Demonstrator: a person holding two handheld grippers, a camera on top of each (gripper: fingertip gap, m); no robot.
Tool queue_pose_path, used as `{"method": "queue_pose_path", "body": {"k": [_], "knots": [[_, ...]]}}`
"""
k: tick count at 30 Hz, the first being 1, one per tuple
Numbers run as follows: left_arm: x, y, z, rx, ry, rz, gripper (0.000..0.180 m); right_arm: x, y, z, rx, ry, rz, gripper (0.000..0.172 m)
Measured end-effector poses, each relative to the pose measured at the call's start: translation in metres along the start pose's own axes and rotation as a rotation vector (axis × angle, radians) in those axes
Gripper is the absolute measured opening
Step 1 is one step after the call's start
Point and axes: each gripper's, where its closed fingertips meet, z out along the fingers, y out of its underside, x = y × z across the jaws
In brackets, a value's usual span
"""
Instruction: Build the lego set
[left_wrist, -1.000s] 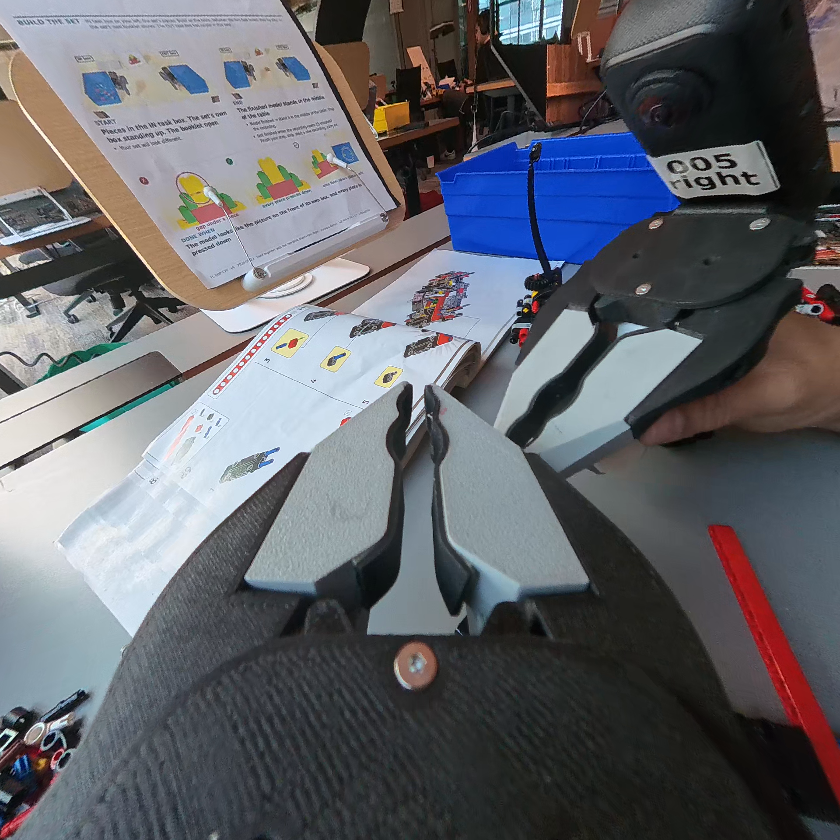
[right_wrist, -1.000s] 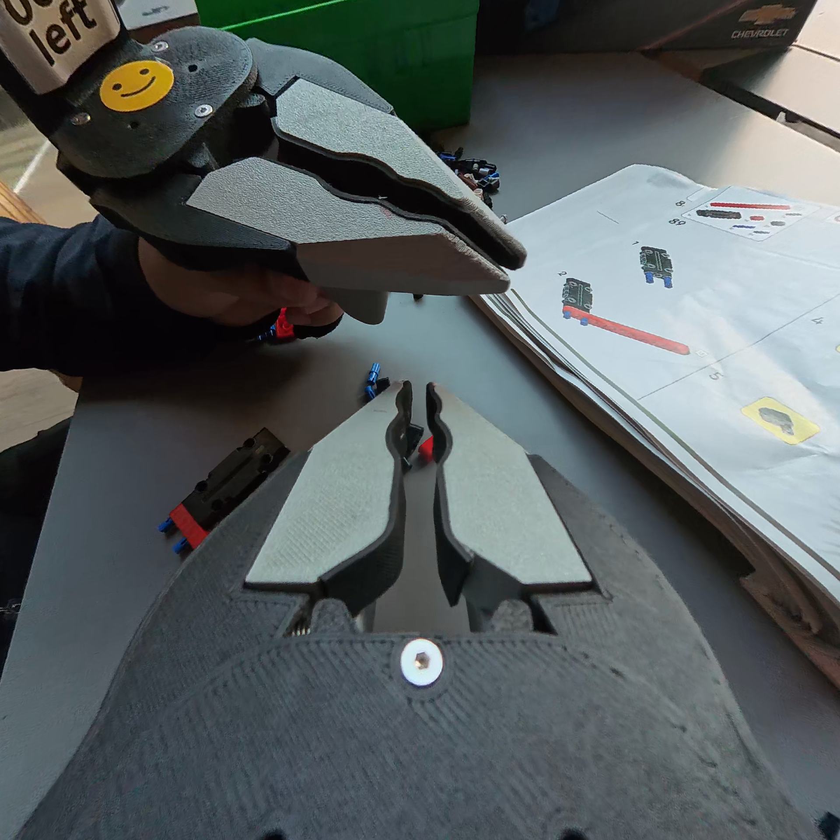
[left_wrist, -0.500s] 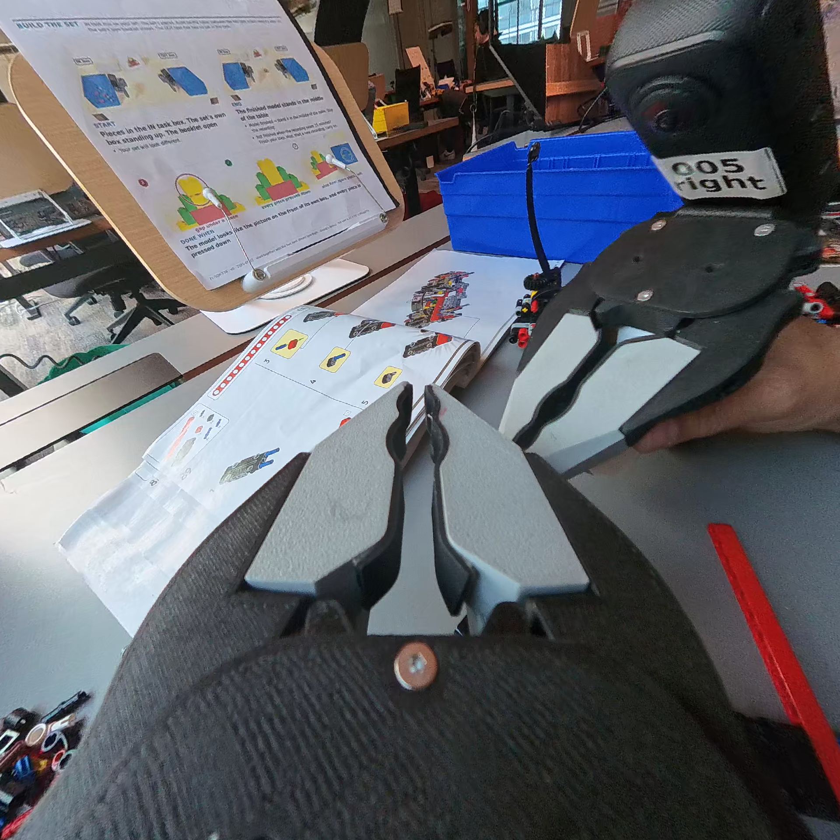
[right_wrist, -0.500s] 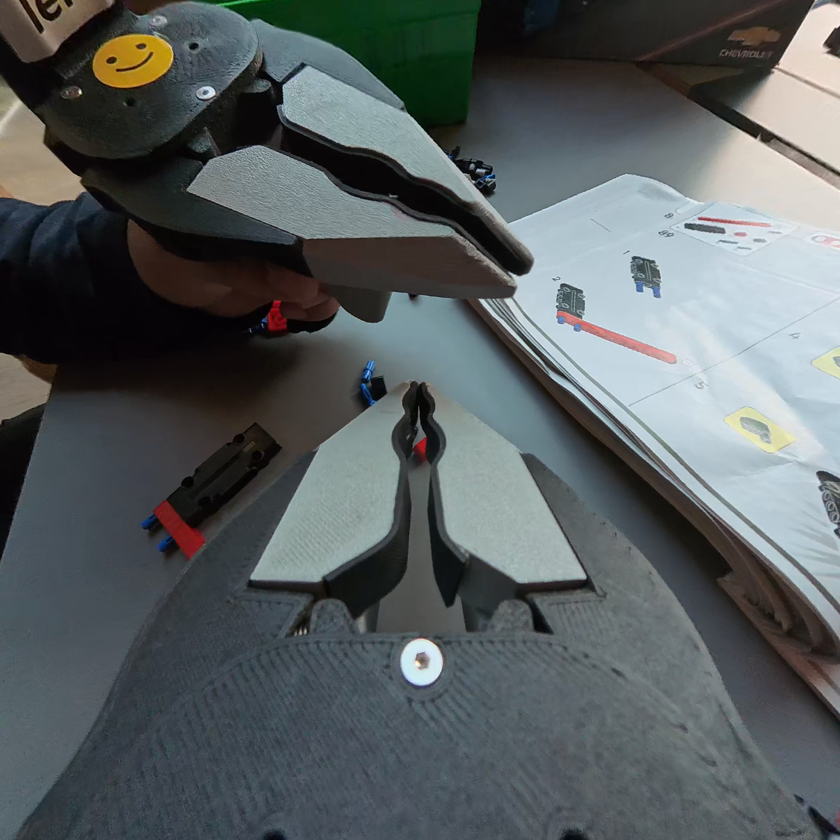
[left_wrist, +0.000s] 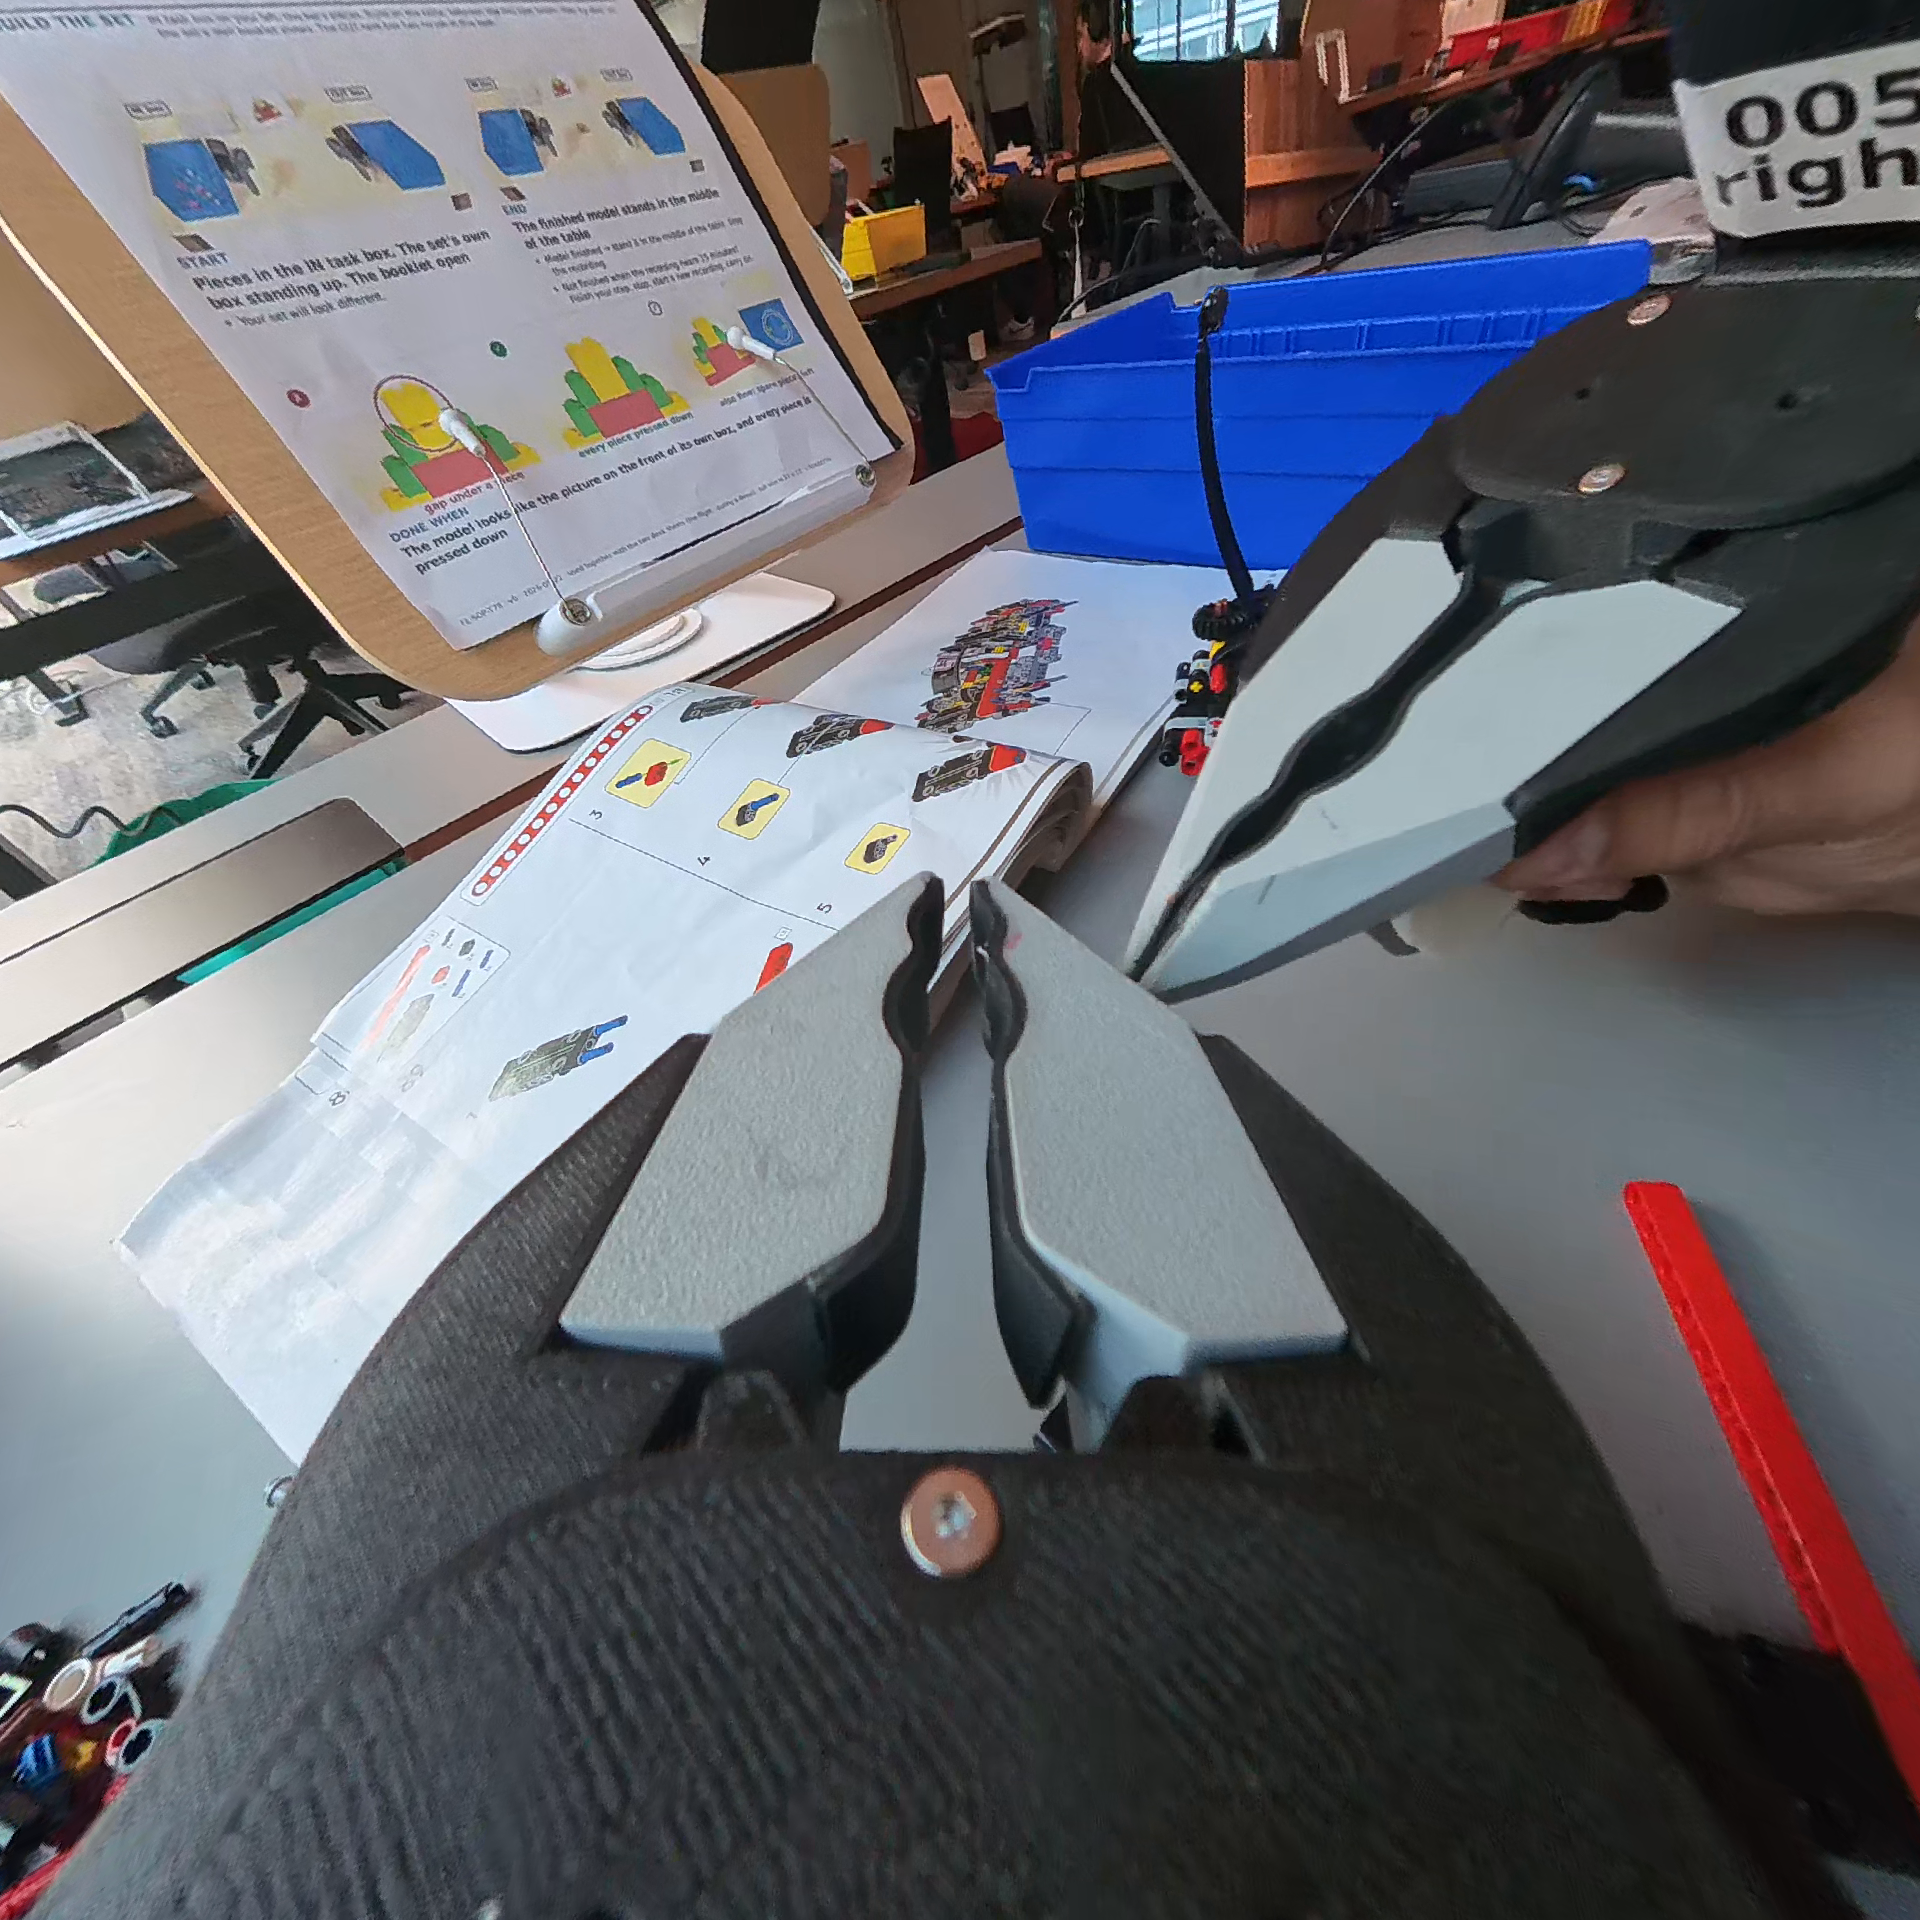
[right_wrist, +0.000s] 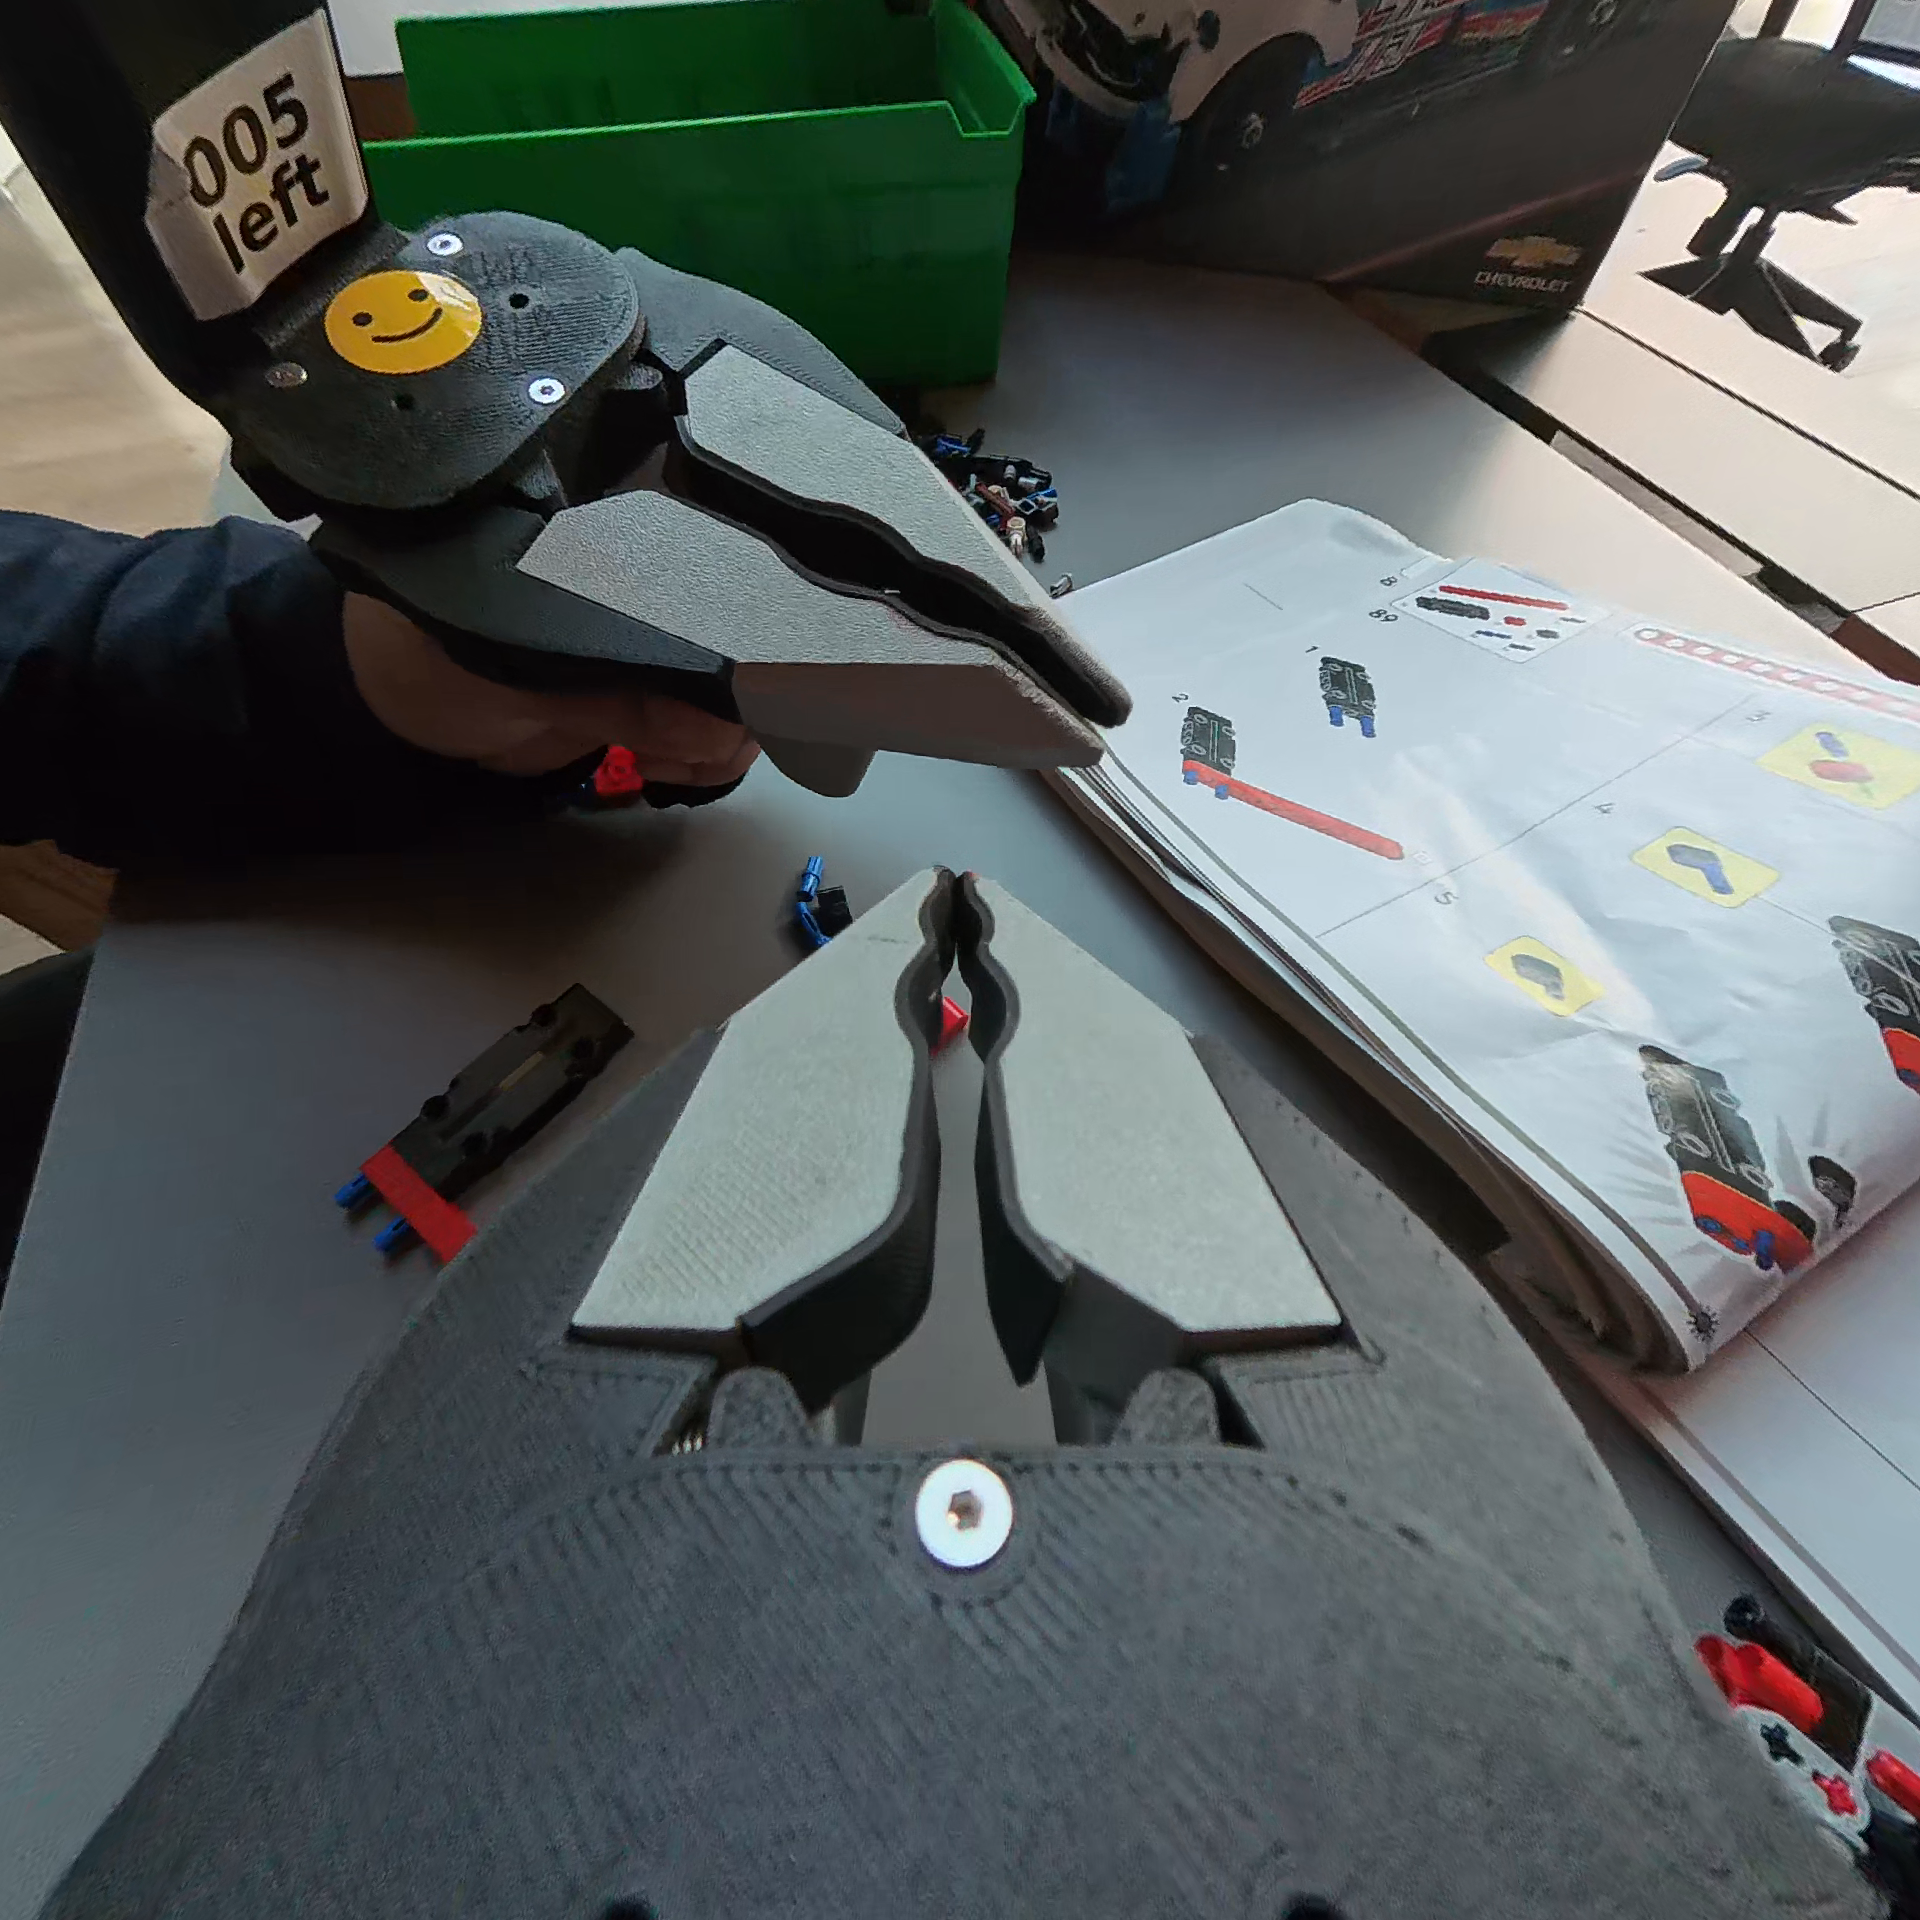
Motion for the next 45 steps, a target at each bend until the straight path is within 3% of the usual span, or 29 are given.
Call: {"method": "queue_pose_path", "body": {"k": [11, 19, 38, 45], "knots": [[0.000, -0.001, -0.001, 0.002, 0.000, -0.001, 0.003, -0.004, -0.012, -0.004, 0.109, -0.100, 0.128, 0.000], [-0.002, -0.004, -0.003, 0.013, -0.003, -0.005, 0.002, 0.008, -0.007, 0.000, 0.105, -0.050, 0.156, 0.000], [-0.001, -0.003, -0.002, 0.010, -0.001, -0.003, 0.003, -0.008, 0.012, 0.015, -0.033, -0.117, 0.128, 0.000], [-0.002, -0.001, -0.002, 0.001, 0.002, -0.008, 0.003, -0.011, 0.035, 0.021, -0.171, -0.111, 0.076, 0.000]]}}
